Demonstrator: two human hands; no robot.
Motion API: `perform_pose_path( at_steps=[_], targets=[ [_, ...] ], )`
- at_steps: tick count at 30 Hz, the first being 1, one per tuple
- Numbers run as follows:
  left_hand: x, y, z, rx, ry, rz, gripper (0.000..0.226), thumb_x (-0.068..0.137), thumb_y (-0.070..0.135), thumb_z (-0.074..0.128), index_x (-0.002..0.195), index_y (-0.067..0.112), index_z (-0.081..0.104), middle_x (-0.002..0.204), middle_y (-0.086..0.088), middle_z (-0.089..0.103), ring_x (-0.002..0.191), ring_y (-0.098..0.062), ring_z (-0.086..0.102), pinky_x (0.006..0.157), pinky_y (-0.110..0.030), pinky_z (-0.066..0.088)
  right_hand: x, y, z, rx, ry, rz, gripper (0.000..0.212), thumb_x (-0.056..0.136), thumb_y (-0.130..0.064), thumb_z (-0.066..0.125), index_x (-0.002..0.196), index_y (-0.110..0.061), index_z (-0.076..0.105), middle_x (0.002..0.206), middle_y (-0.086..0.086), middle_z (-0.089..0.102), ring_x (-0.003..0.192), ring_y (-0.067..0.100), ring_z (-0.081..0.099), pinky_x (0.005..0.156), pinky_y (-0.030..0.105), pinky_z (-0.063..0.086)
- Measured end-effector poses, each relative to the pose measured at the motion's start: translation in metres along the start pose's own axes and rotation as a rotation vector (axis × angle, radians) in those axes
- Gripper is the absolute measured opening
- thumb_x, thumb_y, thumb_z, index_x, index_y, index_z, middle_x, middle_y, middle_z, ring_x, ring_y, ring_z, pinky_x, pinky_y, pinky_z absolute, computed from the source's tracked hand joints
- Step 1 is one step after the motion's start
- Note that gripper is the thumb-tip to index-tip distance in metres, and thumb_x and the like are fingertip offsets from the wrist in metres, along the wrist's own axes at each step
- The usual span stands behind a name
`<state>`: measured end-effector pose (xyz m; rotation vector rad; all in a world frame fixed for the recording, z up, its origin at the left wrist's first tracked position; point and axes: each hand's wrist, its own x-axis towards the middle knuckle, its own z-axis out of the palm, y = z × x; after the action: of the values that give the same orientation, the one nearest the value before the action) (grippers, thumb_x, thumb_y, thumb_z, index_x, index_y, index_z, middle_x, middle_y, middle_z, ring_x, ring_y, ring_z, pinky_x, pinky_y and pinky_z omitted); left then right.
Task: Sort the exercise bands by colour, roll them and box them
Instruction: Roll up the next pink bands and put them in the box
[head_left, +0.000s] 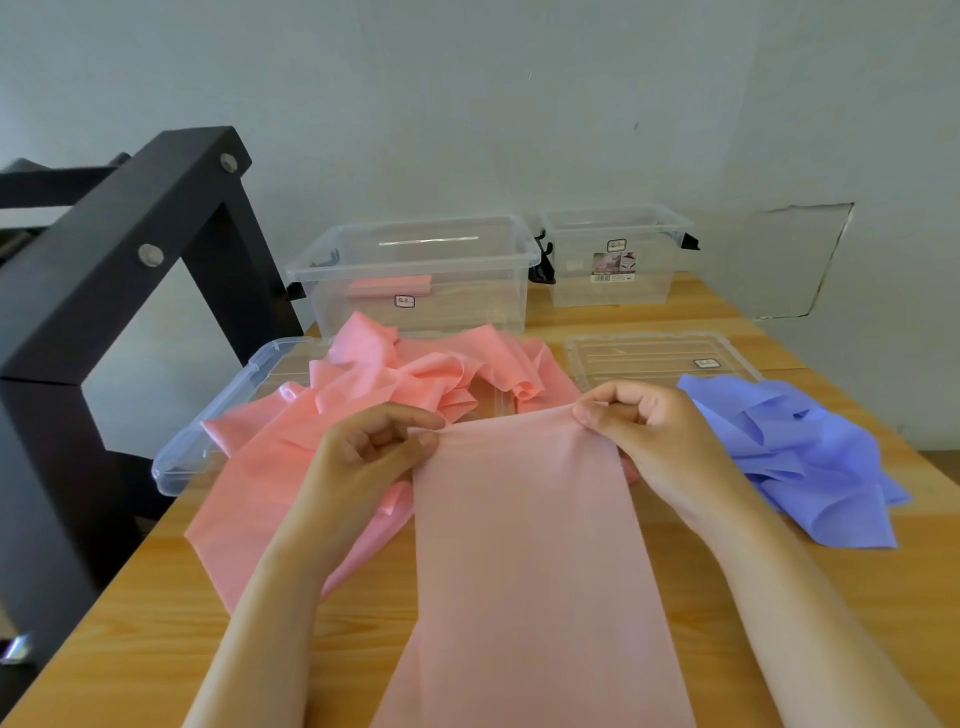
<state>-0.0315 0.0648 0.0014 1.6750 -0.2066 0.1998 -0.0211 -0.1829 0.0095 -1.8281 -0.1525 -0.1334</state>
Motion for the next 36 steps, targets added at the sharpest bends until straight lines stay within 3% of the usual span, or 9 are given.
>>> perform_pose_path(
  at_steps=[5, 9, 13, 17, 21, 32, 36],
  targets=[
    [-0.002, 0.002, 0.004, -0.071, -0.014, -0.012, 0.010, 0.090, -0.003, 0.059, 0.092, 0.002, 0.068, 0.059, 0.013, 0.059, 0.048, 0.003, 0.048, 0.046, -0.007, 0.035, -0.001, -0.003, 0.000, 0.029, 0.010, -0.009, 0.015, 0.092, -0.023, 0.063, 0.080, -0.024, 0.073, 0.067, -0.010, 0.069, 0.065, 0.002, 0.059, 0.065, 0.027, 0.042],
    [-0.003, 0.007, 0.006, -0.178, -0.030, -0.030, 0.012, 0.088, 0.004, 0.058, 0.087, -0.004, 0.065, 0.065, 0.006, 0.066, 0.054, 0.000, 0.056, 0.050, -0.009, 0.042, -0.001, -0.003, 0.000, 0.039, 0.004, -0.014, 0.016, 0.092, -0.023, 0.063, 0.079, -0.024, 0.073, 0.066, -0.010, 0.068, 0.063, 0.002, 0.057, 0.064, 0.026, 0.040],
    [-0.002, 0.005, 0.003, -0.067, 0.020, -0.057, 0.009, 0.088, 0.001, 0.063, 0.092, 0.006, 0.069, 0.066, 0.007, 0.066, 0.054, -0.001, 0.053, 0.050, -0.011, 0.040, -0.001, -0.003, -0.002, 0.042, -0.016, -0.013, 0.016, 0.092, -0.024, 0.064, 0.079, -0.025, 0.073, 0.067, -0.010, 0.068, 0.064, 0.002, 0.057, 0.065, 0.026, 0.040],
    [0.001, 0.003, -0.003, 0.056, 0.051, -0.067, 0.014, 0.082, 0.004, 0.071, 0.092, 0.013, 0.073, 0.076, -0.008, 0.072, 0.071, -0.013, 0.063, 0.069, -0.023, 0.050, -0.002, -0.003, -0.004, 0.045, -0.048, -0.011, 0.013, 0.090, -0.023, 0.067, 0.079, -0.026, 0.073, 0.071, -0.008, 0.072, 0.066, 0.001, 0.061, 0.068, 0.026, 0.041],
    [0.001, 0.007, -0.003, 0.153, 0.057, -0.040, 0.012, 0.081, 0.001, 0.072, 0.088, 0.010, 0.074, 0.075, -0.009, 0.073, 0.064, -0.008, 0.065, 0.063, -0.013, 0.051, -0.002, -0.004, -0.007, 0.042, -0.091, -0.013, 0.012, 0.087, -0.018, 0.069, 0.079, -0.025, 0.074, 0.076, -0.003, 0.075, 0.068, 0.003, 0.065, 0.074, 0.028, 0.043],
    [0.002, 0.006, -0.004, 0.163, 0.006, 0.014, 0.009, 0.086, -0.002, 0.066, 0.082, 0.004, 0.071, 0.073, -0.003, 0.072, 0.066, -0.008, 0.064, 0.066, -0.018, 0.052, -0.001, 0.000, -0.011, 0.040, -0.136, 0.016, 0.016, 0.077, -0.013, 0.079, 0.084, -0.026, 0.074, 0.082, 0.001, 0.075, 0.074, 0.012, 0.067, 0.079, 0.029, 0.047],
    [0.001, 0.007, -0.003, 0.144, -0.004, 0.000, 0.007, 0.087, -0.001, 0.065, 0.083, 0.004, 0.070, 0.070, -0.003, 0.071, 0.062, -0.008, 0.062, 0.063, -0.018, 0.051, -0.002, -0.001, -0.011, 0.053, -0.172, -0.008, 0.018, 0.081, -0.008, 0.074, 0.081, -0.026, 0.072, 0.076, -0.004, 0.068, 0.073, 0.012, 0.062, 0.070, 0.025, 0.046]
  ],
)
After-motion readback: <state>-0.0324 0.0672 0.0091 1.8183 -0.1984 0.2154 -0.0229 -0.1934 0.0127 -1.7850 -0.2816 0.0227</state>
